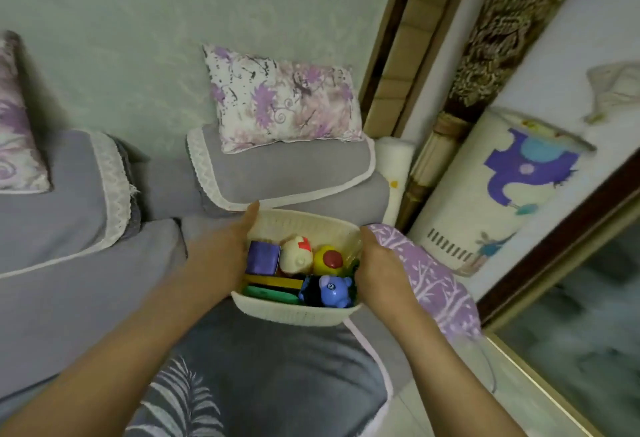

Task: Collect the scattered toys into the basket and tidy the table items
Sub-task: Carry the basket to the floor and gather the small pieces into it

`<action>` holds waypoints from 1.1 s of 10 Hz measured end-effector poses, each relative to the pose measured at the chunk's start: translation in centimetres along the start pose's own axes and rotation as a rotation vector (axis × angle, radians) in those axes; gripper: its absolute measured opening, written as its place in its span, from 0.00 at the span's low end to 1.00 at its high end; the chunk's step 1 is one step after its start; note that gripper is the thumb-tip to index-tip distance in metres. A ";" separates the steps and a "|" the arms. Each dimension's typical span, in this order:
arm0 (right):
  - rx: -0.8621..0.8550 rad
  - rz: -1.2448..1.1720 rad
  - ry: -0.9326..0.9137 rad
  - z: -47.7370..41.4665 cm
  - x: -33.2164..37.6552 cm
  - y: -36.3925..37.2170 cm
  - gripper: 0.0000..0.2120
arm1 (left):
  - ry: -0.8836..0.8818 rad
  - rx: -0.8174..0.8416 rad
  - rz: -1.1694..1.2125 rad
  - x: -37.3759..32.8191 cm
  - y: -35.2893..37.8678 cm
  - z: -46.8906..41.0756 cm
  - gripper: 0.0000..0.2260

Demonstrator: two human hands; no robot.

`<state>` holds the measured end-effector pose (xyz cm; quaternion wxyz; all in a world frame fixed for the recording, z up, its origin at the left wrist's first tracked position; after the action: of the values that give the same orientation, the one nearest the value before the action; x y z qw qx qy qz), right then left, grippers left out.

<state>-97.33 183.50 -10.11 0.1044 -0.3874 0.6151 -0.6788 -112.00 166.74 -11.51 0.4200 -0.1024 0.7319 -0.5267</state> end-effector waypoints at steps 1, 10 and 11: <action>-0.020 0.027 0.112 4.8 -0.1 -1.3 0.22 | -0.062 -0.136 0.370 0.8 0.5 1.5 0.17; -0.233 -0.016 0.356 47.5 10.7 -1.2 0.22 | 0.425 0.210 -0.029 8.0 -11.0 35.7 0.32; -0.259 -0.032 0.390 52.7 12.6 -0.9 0.22 | 0.501 0.200 0.001 9.5 -12.2 39.6 0.31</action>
<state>-71.08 136.15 -7.28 -0.0777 -0.2688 0.6992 -0.6579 -92.91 128.84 -9.53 0.2342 0.0736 0.7573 -0.6051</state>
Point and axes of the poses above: each hand's wrist, its own z-axis away from the middle knuckle, its own y-axis out of the palm, x = y × z, the point moved 6 cm from there along -z, towards the middle knuckle, and after that the axes turned 9 degrees about y, right-handed, at the moved point
